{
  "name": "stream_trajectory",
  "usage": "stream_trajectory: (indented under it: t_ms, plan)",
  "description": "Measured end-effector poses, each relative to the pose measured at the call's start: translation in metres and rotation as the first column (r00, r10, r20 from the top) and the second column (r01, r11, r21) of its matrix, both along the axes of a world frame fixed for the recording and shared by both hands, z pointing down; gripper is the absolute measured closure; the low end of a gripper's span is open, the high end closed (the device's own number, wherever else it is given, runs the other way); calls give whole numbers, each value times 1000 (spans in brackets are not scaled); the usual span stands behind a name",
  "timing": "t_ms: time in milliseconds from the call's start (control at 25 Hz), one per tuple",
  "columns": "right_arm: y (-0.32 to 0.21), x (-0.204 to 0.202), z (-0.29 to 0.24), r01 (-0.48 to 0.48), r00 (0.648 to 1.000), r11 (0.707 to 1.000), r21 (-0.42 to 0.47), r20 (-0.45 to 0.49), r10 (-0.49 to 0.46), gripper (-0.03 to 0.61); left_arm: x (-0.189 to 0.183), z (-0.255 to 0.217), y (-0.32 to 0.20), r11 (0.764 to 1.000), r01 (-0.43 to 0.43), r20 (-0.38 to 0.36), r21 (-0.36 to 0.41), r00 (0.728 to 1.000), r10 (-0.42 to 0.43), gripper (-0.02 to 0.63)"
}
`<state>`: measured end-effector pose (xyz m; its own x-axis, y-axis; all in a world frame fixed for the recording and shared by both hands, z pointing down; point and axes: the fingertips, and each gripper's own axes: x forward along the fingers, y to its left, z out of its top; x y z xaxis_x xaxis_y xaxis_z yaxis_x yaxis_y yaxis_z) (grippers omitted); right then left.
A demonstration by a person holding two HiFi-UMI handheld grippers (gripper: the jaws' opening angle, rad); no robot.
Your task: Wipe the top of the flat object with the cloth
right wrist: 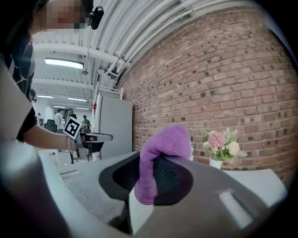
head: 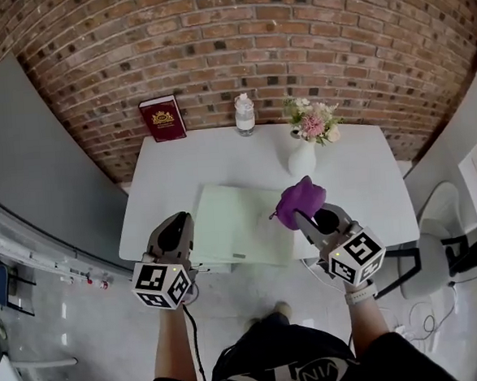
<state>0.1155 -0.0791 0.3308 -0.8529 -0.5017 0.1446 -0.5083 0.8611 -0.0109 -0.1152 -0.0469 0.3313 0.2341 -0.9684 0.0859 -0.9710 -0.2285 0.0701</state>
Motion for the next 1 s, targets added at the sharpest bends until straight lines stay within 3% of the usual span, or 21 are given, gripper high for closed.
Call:
stream_trajectory:
  t_ms: [320, 1000]
  plan:
    - [14, -5, -30, -12, 1000, 997, 73, 21, 11, 519, -31, -39, 46, 992, 79, -70, 102, 995, -72, 580]
    - [22, 5, -30, -75, 997, 995, 61, 8, 75, 519, -32, -26, 58, 995, 70, -90, 74, 994, -64, 580]
